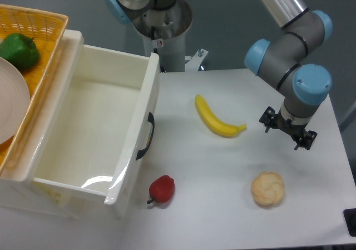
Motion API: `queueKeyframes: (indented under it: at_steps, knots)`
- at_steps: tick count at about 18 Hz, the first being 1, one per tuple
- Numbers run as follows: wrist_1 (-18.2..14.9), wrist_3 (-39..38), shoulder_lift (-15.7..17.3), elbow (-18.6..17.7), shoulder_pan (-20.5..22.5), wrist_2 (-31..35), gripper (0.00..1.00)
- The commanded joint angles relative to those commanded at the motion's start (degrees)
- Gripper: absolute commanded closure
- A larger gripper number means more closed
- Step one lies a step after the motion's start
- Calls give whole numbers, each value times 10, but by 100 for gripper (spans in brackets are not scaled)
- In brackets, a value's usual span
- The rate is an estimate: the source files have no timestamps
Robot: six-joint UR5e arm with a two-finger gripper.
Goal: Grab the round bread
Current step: 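Lower the open gripper down over the round tan bread bun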
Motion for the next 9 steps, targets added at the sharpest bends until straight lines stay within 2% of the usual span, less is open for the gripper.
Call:
queueKeyframes:
  at_steps: [5,6,8,9]
  knots:
    - [17,-4,-12,-1,-3,-4,0]
    - [26,-4,-20,1,-2,-13,0]
    - [74,-12,-30,-8,-1,-56,0]
    - [83,-35,-31,-8,0,-71,0]
